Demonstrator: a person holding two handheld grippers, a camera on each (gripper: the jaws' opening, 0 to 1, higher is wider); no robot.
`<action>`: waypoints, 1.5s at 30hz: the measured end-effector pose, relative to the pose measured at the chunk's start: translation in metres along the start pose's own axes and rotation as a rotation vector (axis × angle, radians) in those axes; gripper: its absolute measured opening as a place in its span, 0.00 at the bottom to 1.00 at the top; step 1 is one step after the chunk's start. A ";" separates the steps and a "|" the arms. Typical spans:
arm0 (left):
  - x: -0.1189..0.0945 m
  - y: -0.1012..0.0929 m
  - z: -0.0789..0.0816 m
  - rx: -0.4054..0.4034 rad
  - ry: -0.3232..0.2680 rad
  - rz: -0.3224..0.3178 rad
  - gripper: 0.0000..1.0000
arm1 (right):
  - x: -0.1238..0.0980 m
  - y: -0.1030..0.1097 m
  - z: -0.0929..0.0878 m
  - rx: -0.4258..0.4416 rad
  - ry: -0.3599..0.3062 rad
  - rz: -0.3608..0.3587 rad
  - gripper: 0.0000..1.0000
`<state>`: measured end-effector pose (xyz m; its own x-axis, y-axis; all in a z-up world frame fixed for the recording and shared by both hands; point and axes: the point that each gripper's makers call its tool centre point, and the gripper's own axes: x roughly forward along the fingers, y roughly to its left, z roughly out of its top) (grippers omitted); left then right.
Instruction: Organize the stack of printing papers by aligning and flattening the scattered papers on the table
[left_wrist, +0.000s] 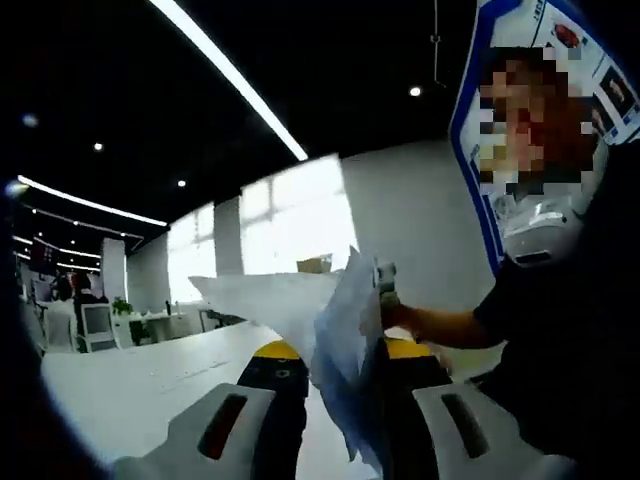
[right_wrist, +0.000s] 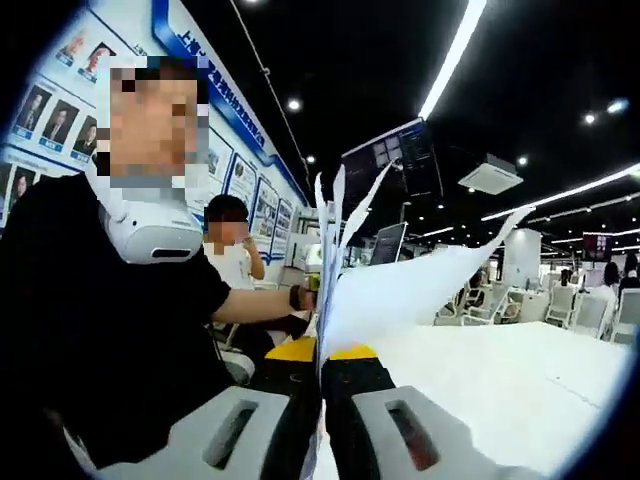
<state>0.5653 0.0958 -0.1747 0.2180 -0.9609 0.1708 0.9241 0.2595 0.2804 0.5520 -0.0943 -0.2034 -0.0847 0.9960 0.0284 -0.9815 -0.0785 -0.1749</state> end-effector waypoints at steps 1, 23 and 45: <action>0.002 0.005 0.000 0.034 0.009 0.024 0.22 | -0.001 -0.004 0.000 -0.016 -0.003 -0.024 0.00; 0.024 0.040 -0.041 -0.049 0.076 0.123 0.32 | -0.014 -0.034 -0.017 -0.021 0.018 -0.177 0.00; 0.027 0.053 -0.054 -0.060 0.134 0.177 0.16 | -0.017 -0.055 -0.028 0.078 0.049 -0.292 0.00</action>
<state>0.6368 0.0780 -0.2059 0.4145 -0.9062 0.0838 0.8839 0.4228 0.1998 0.6126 -0.1055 -0.2217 0.2093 0.9777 0.0184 -0.9735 0.2101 -0.0907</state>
